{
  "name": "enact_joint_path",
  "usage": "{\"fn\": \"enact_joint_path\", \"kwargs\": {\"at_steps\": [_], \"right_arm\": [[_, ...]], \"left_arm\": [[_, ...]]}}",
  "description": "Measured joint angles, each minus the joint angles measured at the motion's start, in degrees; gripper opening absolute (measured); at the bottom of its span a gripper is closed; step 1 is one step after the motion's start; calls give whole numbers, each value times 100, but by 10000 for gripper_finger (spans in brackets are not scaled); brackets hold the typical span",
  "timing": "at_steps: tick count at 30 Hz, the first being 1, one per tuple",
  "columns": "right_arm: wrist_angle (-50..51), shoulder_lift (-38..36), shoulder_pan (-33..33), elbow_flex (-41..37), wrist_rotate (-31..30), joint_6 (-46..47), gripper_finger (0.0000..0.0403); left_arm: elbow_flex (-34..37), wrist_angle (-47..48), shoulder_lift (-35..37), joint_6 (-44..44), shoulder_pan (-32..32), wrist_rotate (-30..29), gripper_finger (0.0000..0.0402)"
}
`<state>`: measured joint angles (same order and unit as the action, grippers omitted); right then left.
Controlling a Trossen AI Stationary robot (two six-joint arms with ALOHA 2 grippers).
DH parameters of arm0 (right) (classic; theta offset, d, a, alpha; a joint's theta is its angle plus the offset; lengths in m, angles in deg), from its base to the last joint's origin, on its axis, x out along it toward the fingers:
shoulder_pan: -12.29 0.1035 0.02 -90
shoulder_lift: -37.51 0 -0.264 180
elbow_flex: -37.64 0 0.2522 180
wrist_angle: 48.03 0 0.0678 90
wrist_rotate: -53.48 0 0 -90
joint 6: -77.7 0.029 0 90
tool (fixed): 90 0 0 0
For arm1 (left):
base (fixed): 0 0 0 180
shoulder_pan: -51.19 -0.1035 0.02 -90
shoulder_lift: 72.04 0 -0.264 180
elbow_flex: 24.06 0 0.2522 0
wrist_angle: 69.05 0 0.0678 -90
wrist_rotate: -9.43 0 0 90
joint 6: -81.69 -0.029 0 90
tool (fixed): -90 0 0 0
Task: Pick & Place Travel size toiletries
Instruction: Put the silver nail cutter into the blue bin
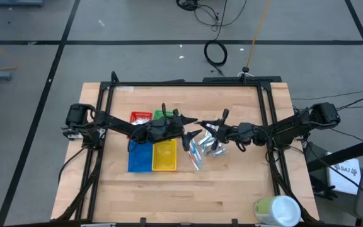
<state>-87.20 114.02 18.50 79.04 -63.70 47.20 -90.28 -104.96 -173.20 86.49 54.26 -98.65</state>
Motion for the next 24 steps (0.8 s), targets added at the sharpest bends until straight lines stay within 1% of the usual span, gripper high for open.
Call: {"fn": "enact_joint_path", "kwargs": {"at_steps": [8, 18, 24], "right_arm": [[-43, -2, 27, 0, 13, -22, 42], [-36, -2, 23, 0, -4, -22, 42], [-35, -2, 18, 0, -38, -20, 42]], "left_arm": [[0, -28, 2, 55, -53, -2, 209], [0, -36, 2, 608, -253, 37, 142], [0, -40, 4, 739, -351, 125, 100]]}}
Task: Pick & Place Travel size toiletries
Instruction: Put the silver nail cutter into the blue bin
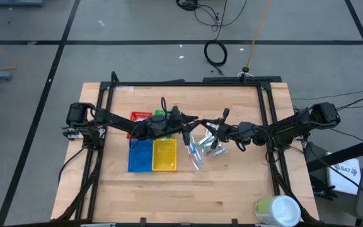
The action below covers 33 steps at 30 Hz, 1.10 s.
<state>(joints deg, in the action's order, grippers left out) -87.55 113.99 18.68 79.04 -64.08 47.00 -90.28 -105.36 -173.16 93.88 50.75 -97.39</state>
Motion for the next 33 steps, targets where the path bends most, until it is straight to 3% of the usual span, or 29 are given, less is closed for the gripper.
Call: {"fn": "enact_joint_path", "kwargs": {"at_steps": [8, 13, 18, 27, 33], "right_arm": [[-9, 0, 0, 0, -20, 74, 56], [-10, 0, 1, 0, -40, 246, 77], [9, -35, 31, 4, -497, 885, 107], [582, -743, 305, 4, -638, 1674, 169], [1469, -1491, 398, 2, -639, 2096, 191]], "left_arm": [[-2, -103, 0, -240, -55, 274, 13], [-21, -101, 0, -720, -50, 294, 9], [-26, 282, 327, -1335, 3, 96, 7], [-35, 2799, 1677, -1754, 225, -902, 5], [-34, 4288, 2396, -1294, 461, -875, 5]]}}
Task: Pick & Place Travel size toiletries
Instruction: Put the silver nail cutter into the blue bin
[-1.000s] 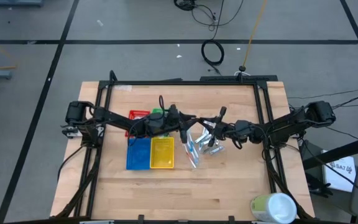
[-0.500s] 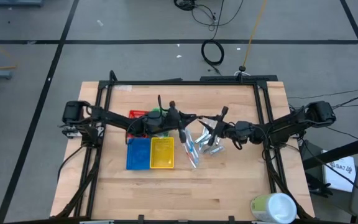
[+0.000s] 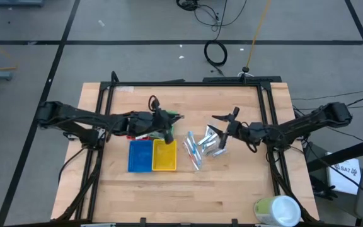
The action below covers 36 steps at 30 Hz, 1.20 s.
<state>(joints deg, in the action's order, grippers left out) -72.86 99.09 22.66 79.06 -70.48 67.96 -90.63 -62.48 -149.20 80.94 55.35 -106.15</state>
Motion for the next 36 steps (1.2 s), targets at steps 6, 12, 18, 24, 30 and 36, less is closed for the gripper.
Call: {"fn": "enact_joint_path", "kwargs": {"at_steps": [6, 12, 18, 24, 30, 36], "right_arm": [[625, -373, -11, 0, -32, 158, 194], [694, -402, -11, -2, -35, 160, 189], [719, -402, -11, -2, -41, 163, 188], [756, -402, -11, -2, -43, 201, 187], [766, -402, -13, -2, -45, 197, 187], [764, -402, -13, -2, -45, 193, 186]], "left_arm": [[235, 426, 402, 284, 354, 436, 5], [957, 380, 718, 824, 630, 758, 5], [1555, 783, 1081, 2103, 1080, 988, 5], [1608, 2830, 1754, 4246, 1937, 711, 5], [1608, 4474, 2266, 6468, 2772, -121, 5], [1608, 4785, 2241, 7581, 3034, 83, 12]]}}
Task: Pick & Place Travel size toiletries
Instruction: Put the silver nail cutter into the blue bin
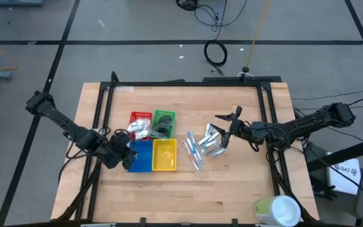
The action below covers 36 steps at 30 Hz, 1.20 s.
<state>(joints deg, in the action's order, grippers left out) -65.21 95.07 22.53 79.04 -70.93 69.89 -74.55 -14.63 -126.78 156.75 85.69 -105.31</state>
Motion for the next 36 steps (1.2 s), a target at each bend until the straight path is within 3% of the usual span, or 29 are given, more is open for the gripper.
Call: {"fn": "enact_joint_path", "kwargs": {"at_steps": [11, 20, 29, 36], "right_arm": [[2, 0, 0, 0, 0, -13, 184], [4, 0, 0, 0, 0, -13, 185], [73, 0, -2, 0, -1, -14, 184], [116, 0, 0, 0, 0, -13, 185]], "left_arm": [[0, 28, -682, 181, -229, 787, 20], [0, 24, -874, 164, -455, 974, 102], [0, 28, -850, -451, -503, 1143, 196], [-2, -46, -693, -924, -503, 1253, 237]]}}
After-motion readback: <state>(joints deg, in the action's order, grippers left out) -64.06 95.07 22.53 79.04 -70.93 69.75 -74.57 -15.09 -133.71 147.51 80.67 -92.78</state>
